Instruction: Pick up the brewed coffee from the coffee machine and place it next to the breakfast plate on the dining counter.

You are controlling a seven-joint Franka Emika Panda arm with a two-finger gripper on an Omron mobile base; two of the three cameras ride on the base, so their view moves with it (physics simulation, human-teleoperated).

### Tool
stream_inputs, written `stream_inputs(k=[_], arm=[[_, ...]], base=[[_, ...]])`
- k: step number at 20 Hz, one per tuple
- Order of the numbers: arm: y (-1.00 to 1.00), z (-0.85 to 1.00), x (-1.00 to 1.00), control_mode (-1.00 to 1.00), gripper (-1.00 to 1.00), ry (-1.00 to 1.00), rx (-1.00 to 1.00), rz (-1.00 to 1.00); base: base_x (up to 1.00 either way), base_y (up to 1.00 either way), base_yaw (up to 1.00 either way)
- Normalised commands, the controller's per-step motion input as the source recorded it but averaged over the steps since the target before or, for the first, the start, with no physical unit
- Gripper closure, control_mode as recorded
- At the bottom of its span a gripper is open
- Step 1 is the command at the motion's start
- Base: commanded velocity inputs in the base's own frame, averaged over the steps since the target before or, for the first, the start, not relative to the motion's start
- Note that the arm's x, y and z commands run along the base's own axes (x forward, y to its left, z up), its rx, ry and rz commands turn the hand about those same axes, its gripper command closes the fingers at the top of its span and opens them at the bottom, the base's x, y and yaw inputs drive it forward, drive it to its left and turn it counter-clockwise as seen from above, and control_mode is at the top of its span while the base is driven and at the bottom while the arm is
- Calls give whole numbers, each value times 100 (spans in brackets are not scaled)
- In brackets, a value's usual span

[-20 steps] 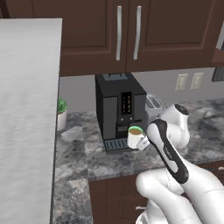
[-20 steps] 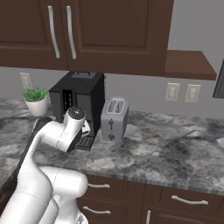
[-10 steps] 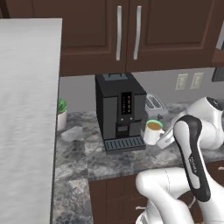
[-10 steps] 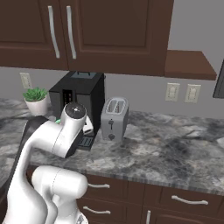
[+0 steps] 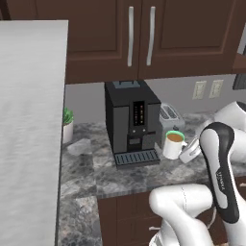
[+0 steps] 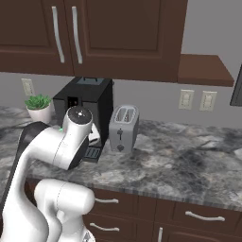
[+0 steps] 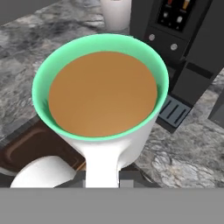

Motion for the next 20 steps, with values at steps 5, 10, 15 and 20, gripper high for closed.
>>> stream_inputs(k=[5,10,15,20], arm=[[0,0,0,100,100,0,0,0],[0,0,0,100,100,0,0,0],[0,0,0,100,100,0,0,0],[0,0,0,100,100,0,0,0]], base=[[-50,-4,-10],[-95,-43,-39],[-5,-52,-73],[0,-41,-80]])
